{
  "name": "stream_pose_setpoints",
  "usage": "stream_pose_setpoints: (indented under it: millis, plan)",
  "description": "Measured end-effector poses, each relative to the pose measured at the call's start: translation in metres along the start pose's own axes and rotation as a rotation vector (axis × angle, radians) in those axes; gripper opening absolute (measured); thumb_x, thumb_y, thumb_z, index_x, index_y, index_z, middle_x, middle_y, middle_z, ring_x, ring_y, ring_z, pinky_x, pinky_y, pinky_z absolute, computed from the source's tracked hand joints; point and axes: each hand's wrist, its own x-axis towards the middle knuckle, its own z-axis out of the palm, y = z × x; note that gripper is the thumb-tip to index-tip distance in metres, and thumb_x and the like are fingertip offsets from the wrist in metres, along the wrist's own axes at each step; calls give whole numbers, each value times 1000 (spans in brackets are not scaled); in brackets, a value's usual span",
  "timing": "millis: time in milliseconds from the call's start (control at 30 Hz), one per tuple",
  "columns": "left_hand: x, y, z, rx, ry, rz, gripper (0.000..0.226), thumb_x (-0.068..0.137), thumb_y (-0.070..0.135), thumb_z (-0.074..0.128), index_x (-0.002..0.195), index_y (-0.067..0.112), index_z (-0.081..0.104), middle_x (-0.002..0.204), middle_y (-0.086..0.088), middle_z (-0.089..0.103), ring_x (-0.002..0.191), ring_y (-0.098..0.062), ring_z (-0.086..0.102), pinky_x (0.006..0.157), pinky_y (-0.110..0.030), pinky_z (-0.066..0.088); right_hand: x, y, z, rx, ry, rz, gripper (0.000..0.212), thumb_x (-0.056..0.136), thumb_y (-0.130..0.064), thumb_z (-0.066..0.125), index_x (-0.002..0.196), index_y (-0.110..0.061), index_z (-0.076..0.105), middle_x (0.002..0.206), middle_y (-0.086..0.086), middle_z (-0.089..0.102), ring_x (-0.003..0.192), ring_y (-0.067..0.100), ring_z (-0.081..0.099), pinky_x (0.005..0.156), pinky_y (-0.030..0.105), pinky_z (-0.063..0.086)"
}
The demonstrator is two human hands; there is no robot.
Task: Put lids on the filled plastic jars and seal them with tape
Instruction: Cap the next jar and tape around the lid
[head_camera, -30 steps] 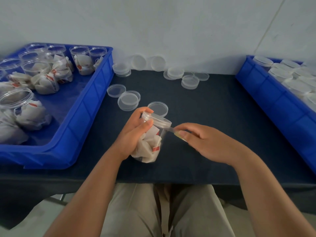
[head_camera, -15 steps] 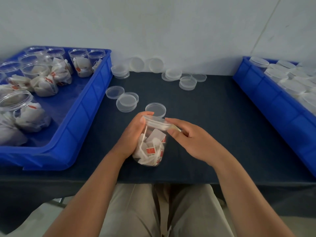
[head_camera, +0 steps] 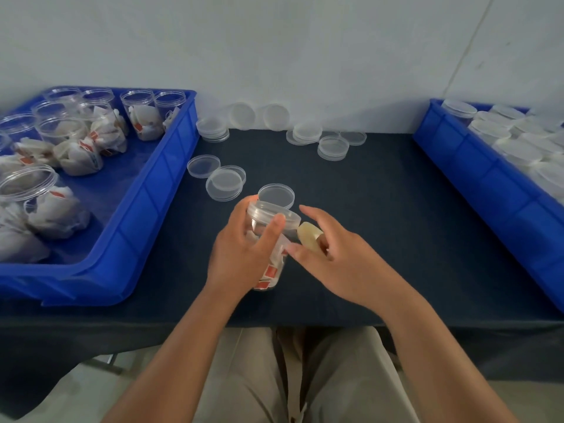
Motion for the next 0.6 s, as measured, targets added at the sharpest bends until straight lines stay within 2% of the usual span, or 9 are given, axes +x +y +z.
stream_pose_setpoints:
  millis: [100, 133, 200, 267, 333, 367, 433, 533, 600]
  plan:
    - [7, -2, -10, -87, -69, -46, 30, 81, 82, 44, 111, 79, 44, 106, 56, 53, 99, 33, 51, 65, -8, 47, -3, 8, -15, 10, -63, -44, 57, 100, -67, 43, 153, -55, 26, 83, -12, 67, 70, 4, 64, 63, 21, 53]
    - [8, -3, -11, -109, -97, -46, 27, 82, 81, 44, 109, 80, 46, 109, 52, 57, 101, 30, 54, 62, -5, 49, -3, 12, -17, -14, -71, -44, 53, 101, -66, 41, 152, -57, 27, 85, -12, 67, 72, 4, 65, 65, 20, 54]
    - [12, -3, -14, -141, -154, -63, 28, 82, 81, 44, 108, 78, 52, 111, 44, 62, 103, 22, 60, 66, -1, 48, 1, 20, -19, -60, -80, -30, 48, 102, -64, 39, 149, -58, 32, 90, -18, 66, 80, 1, 65, 64, 15, 52]
    - [14, -5, -16, -188, -207, -83, 38, 80, 82, 43, 115, 72, 57, 114, 36, 67, 107, 13, 65, 76, -7, 53, 6, 27, -17, -96, -62, -17, 47, 102, -64, 40, 148, -58, 36, 91, -23, 66, 84, -3, 65, 61, 15, 50]
    - [17, -9, -17, -259, -256, -82, 56, 85, 79, 45, 132, 54, 60, 125, 23, 70, 116, 2, 67, 91, -20, 56, 12, 32, -15, -122, -28, -15, 48, 100, -67, 41, 147, -59, 38, 88, -21, 67, 87, -8, 63, 64, 16, 49]
    - [18, -12, -17, -302, -294, -85, 58, 90, 76, 46, 136, 46, 62, 127, 18, 71, 118, -4, 68, 94, -24, 57, 15, 33, -14, -121, -14, -22, 48, 99, -70, 40, 146, -61, 38, 89, -22, 66, 88, -9, 63, 65, 16, 48]
    - [21, -14, -18, -392, -363, -115, 48, 97, 70, 48, 129, 42, 69, 124, 8, 75, 115, -12, 72, 87, -25, 60, 20, 32, -10, -99, -1, -57, 48, 95, -75, 37, 142, -67, 38, 95, -30, 64, 90, -8, 63, 62, 14, 45]
    - [23, -15, -21, -471, -442, -230, 45, 88, 72, 50, 108, 45, 80, 112, 1, 80, 104, -14, 76, 78, -21, 59, 23, 24, -4, -61, 6, -95, 44, 88, -84, 31, 132, -83, 32, 97, -33, 62, 87, -5, 62, 60, 10, 46]
    - [26, -16, -23, -456, -486, -267, 49, 89, 73, 45, 107, 46, 80, 111, 3, 80, 103, -13, 76, 77, -19, 59, 24, 19, 0, -66, 12, -105, 55, 88, -84, 28, 140, -73, 37, 95, -41, 60, 87, -9, 61, 61, 7, 45]
